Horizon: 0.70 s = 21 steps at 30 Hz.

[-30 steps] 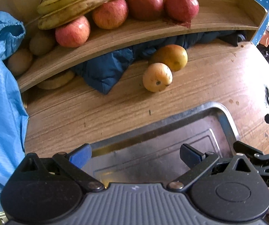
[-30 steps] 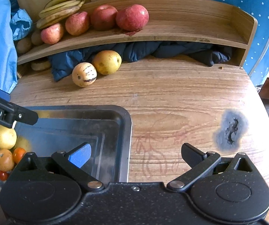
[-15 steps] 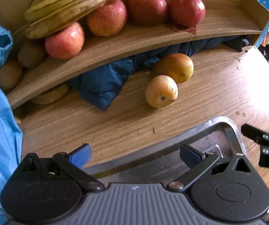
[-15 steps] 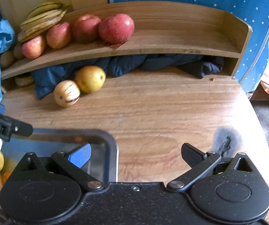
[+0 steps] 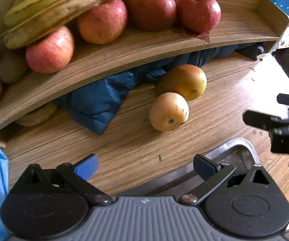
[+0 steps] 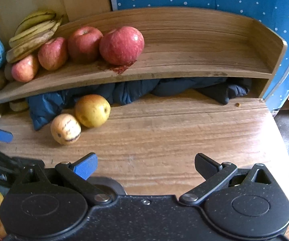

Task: Organize fruits
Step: 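Move both open tools back toward the pepino and pear under the shelf, then close the left tool on the pale striped pepino while the right tool grasps the yellow pear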

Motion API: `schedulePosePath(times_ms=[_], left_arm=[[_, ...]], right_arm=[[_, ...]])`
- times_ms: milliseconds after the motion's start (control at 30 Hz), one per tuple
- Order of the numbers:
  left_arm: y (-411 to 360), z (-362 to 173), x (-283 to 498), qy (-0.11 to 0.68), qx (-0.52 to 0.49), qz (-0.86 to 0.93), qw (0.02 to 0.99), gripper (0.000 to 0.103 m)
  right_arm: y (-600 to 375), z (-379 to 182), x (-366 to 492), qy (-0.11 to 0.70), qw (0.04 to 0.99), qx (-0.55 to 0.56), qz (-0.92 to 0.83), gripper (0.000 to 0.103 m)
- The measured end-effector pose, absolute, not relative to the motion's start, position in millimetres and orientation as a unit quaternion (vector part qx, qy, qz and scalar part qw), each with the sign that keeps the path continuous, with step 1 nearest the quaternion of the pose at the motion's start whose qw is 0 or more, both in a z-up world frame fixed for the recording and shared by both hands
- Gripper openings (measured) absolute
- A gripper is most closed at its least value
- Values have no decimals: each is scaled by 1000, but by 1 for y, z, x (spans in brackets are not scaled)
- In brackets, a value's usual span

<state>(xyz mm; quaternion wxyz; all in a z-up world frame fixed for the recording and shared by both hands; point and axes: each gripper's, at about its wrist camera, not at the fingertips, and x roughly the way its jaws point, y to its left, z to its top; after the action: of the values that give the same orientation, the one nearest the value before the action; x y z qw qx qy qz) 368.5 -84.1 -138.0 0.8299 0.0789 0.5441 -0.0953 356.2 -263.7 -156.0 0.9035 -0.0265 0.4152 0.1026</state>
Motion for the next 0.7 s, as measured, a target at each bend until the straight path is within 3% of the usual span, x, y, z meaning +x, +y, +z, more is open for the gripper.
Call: schedulePosePath(times_ms=[700], left_arm=[[-93,-150,390,503,64,-129,852,99]], right_arm=[[-221,-150,425,430,888,16,162,102]])
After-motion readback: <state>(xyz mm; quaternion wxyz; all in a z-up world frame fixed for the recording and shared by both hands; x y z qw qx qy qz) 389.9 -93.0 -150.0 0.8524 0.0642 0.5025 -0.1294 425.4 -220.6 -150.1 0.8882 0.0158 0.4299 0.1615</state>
